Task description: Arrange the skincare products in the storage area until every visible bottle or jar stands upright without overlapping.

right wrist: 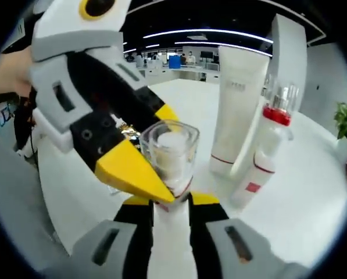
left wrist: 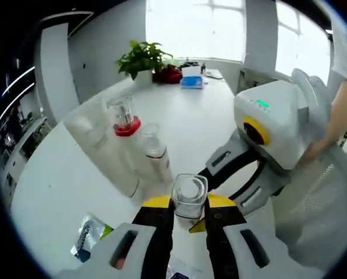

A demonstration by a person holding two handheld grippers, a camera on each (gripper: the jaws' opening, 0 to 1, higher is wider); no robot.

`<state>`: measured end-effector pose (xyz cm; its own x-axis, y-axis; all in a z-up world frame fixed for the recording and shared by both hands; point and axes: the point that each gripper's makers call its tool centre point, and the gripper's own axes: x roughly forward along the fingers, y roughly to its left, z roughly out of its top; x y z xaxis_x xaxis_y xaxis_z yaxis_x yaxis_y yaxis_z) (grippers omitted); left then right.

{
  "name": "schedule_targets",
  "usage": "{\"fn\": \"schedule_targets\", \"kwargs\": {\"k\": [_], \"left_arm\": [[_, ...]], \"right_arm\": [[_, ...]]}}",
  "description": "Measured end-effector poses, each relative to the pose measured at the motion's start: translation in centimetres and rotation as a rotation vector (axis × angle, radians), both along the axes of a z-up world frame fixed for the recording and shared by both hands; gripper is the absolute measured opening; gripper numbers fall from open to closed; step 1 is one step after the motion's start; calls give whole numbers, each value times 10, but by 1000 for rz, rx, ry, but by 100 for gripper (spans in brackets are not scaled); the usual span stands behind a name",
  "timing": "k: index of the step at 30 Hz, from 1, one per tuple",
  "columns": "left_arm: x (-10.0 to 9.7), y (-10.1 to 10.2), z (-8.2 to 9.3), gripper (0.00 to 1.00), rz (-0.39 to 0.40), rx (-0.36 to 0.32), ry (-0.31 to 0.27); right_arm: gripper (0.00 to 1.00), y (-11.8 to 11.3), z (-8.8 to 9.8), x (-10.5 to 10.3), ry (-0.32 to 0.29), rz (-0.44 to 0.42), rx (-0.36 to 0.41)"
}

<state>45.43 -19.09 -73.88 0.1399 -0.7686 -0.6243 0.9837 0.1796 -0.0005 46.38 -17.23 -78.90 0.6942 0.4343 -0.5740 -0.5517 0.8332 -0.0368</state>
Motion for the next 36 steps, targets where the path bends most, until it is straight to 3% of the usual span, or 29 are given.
{"fn": "schedule_targets", "kwargs": {"k": [8,15,24,32,36], "left_arm": [[5,-1,-2,17,-6,0,-4],[12,3,-12,16,-27,50,-41],[13,1,-15,8,-38,59,-61],[12,-4,-16,17,-36,33,-34],[15,-7,-20,16,-34,33,-34]], "right_arm": [[22,-4,-1,3,-2,-9,9],[20,-13,-3,6,-9,-34,0],[20,-23,-5,8,-7,-69,-15],[19,-24,-7,11,-7,-121,-36],[19,-26,-8,13,-9,-149,-46]]}}
